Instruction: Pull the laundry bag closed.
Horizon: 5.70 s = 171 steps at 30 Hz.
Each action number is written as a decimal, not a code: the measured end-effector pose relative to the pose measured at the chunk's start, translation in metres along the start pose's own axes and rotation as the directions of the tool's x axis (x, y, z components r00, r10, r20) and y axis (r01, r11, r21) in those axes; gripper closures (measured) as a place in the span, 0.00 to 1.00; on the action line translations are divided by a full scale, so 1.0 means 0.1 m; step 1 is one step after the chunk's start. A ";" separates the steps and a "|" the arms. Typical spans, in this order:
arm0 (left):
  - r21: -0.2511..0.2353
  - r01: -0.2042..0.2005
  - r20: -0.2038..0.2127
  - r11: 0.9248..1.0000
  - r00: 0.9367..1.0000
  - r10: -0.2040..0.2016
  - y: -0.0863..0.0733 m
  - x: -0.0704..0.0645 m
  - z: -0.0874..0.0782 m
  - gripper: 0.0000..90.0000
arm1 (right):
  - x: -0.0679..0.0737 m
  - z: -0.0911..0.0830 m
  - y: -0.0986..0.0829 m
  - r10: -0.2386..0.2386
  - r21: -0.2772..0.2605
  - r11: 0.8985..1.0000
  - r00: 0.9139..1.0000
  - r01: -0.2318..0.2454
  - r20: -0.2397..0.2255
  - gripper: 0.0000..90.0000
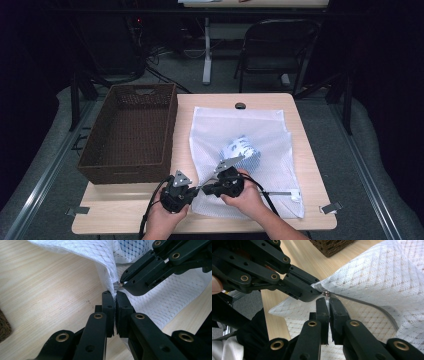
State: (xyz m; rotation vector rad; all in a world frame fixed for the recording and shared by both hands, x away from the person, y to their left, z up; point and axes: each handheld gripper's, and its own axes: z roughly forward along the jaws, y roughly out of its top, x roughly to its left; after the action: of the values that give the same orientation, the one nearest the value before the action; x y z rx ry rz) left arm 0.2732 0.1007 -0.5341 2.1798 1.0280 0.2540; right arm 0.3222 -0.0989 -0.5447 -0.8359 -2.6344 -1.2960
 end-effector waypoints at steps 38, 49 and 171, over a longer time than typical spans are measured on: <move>-0.027 0.039 0.062 0.999 0.997 -0.037 -0.01 0.04 0.00 0.77 | -0.05 -0.03 -0.06 0.040 0.021 0.999 0.998 -0.041 0.043 0.96; -0.056 0.062 0.056 0.996 0.997 -0.059 0.06 0.08 0.04 0.88 | -0.02 -0.01 -0.06 0.026 0.019 0.999 0.999 -0.027 0.036 0.96; -0.040 0.093 -0.040 0.995 0.995 -0.095 -0.02 0.23 -0.15 0.95 | -0.62 -0.81 -0.43 0.415 0.138 0.895 0.906 -0.423 0.083 0.96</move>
State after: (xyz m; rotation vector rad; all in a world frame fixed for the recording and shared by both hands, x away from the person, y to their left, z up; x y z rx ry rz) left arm 0.2810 0.1263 -0.5267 2.0932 1.1368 0.2744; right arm 0.3407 -0.2082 -0.5423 -1.3325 -2.3596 -0.9570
